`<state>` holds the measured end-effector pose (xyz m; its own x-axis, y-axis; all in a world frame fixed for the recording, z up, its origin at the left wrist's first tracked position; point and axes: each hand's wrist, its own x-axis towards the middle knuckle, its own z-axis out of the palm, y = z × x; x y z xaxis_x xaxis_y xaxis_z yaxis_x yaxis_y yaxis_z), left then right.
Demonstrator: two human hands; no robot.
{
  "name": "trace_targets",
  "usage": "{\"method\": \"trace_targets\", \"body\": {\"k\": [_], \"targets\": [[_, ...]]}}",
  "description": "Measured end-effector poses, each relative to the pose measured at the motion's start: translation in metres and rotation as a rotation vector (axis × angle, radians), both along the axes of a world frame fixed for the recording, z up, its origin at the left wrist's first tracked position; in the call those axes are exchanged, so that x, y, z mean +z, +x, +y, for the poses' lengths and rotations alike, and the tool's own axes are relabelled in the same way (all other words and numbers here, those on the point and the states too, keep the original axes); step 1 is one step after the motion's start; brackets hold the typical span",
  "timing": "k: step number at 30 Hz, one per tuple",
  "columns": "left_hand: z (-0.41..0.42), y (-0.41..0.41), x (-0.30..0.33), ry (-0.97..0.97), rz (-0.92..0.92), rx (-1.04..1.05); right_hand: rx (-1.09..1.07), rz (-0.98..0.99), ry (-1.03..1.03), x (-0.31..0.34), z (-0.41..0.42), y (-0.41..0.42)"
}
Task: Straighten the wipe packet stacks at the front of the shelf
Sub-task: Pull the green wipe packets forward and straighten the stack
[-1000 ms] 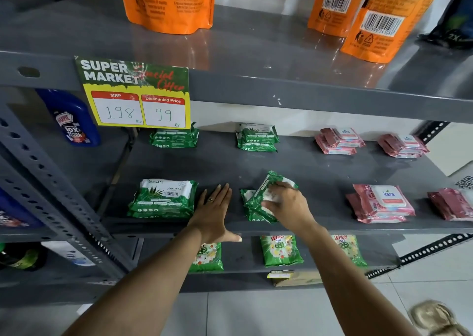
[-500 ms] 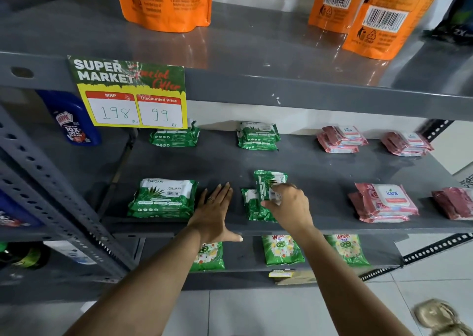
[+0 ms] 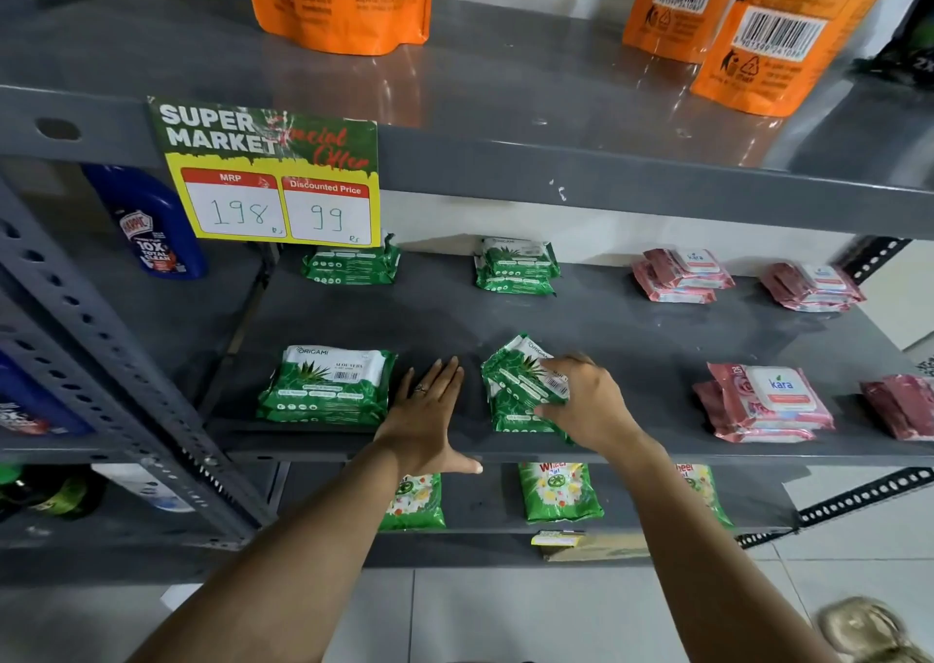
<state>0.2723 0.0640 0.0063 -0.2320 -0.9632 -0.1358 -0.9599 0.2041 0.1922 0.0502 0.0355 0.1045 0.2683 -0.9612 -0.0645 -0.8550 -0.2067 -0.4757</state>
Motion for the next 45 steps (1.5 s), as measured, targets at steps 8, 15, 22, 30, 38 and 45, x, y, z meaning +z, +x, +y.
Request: {"method": "trace_targets", "body": {"k": [8, 15, 22, 30, 38, 45], "targets": [[-0.002, -0.001, 0.001, 0.006, 0.000, 0.002, 0.129, -0.001, 0.067, 0.012, -0.012, -0.016], [0.000, -0.002, 0.002, 0.004, -0.007, 0.009, 0.122, -0.032, 0.095, 0.006, -0.020, -0.019], [0.000, -0.003, 0.003, 0.017, -0.026, 0.016, 0.194, -0.027, 0.114, 0.007, -0.024, -0.025], [0.000, -0.002, 0.002, 0.014, -0.047, 0.018, 0.192, -0.067, 0.067, 0.000, -0.018, -0.026], [0.001, -0.003, 0.004, 0.008, -0.053, 0.013, 0.217, -0.067, 0.054, -0.001, -0.015, -0.026], [0.000, -0.003, 0.003, 0.018, -0.047, 0.016, 0.202, -0.104, 0.141, 0.003, -0.019, -0.033]]}}
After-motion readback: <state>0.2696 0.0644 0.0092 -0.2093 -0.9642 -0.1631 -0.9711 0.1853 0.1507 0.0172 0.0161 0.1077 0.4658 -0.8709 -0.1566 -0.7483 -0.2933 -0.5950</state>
